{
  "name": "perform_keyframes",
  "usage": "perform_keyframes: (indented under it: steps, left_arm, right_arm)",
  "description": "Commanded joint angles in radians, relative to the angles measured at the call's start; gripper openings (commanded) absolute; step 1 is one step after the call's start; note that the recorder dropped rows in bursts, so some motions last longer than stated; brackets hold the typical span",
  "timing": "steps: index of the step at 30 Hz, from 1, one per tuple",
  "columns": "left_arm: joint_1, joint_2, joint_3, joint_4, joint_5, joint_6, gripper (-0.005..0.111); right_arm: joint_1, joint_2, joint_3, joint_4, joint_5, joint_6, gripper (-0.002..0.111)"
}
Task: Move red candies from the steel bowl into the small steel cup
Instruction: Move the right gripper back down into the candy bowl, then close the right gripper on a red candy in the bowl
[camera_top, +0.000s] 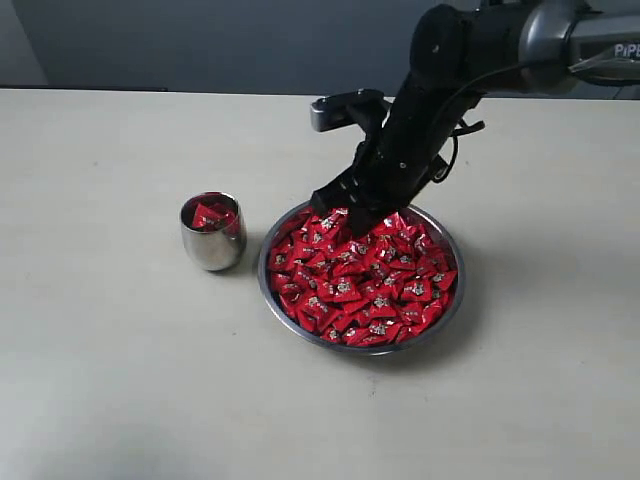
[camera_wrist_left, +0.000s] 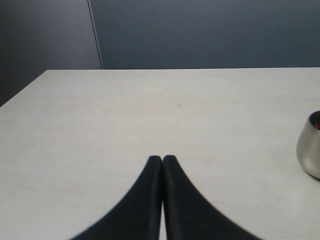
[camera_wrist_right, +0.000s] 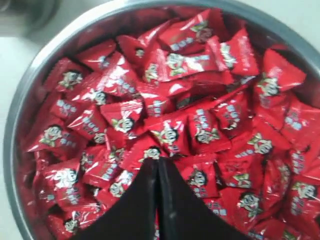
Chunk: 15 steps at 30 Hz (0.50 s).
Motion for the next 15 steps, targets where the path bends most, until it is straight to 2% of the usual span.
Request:
perform_keyframes:
  steps: [1,10,15]
  left_arm:
    - [0.001,-0.004,0.004,0.001,-0.002,-0.003,0.0]
    - [0.001,-0.004,0.004,0.001,-0.002,-0.003,0.0]
    - [0.001,-0.004,0.004,0.001,-0.002,-0.003,0.0]
  right_arm:
    - [0.046,-0.007,0.023,-0.042,-0.009,-0.041,0.0]
    - [0.051,-0.046,0.214,-0.021,-0.2,-0.045,0.0]
    - [0.051,-0.105,0.239,-0.017,-0.267,-0.062,0.0]
